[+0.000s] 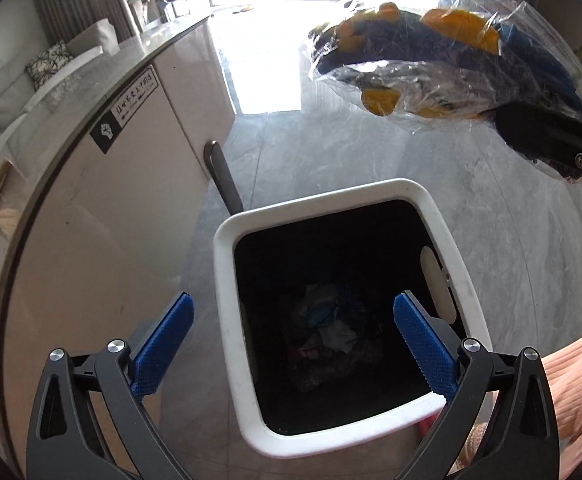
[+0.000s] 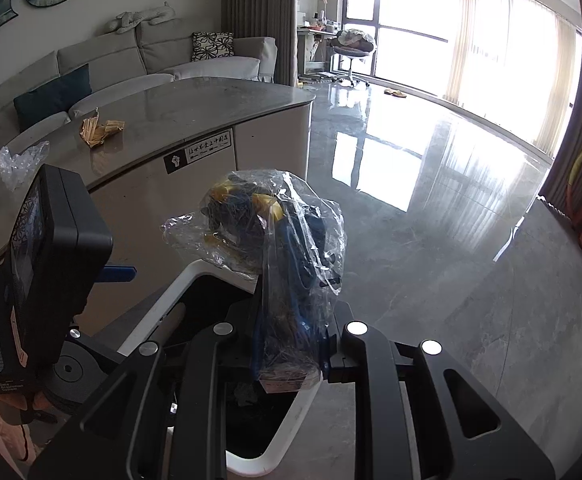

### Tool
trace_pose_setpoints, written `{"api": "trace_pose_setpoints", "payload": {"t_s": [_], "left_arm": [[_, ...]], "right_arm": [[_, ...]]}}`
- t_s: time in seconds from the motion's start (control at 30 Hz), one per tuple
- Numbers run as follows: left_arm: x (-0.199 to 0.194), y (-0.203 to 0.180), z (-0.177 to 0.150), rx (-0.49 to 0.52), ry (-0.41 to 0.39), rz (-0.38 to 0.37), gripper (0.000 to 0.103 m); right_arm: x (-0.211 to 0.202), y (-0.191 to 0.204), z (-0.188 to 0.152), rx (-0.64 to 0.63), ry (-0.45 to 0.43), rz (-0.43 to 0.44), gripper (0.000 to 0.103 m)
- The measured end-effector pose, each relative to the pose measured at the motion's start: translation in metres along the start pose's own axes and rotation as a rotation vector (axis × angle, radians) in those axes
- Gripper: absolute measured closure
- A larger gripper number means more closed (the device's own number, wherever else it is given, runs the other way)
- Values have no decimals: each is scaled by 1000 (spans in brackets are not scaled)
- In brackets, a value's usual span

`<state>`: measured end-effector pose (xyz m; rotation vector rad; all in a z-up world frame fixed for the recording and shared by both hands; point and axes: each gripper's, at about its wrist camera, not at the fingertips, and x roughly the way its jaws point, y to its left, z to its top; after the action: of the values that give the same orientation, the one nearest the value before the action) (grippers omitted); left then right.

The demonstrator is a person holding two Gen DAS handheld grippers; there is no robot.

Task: Collect trash
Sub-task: 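Open the left gripper to drop the zip bag into the bin, then lower the bagged blue-yellow toy into the bin and open the right gripper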

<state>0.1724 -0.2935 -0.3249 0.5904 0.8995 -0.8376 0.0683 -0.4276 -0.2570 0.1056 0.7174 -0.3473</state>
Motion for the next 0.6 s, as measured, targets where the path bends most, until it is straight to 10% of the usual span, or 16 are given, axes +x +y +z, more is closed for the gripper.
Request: {"api": "trace_pose_setpoints", "payload": {"t_s": [0.6], "left_arm": [[-80,61,-12,-97,-166,99,4]], "right_arm": [[55,37,-13,-83,155,45,79]]}}
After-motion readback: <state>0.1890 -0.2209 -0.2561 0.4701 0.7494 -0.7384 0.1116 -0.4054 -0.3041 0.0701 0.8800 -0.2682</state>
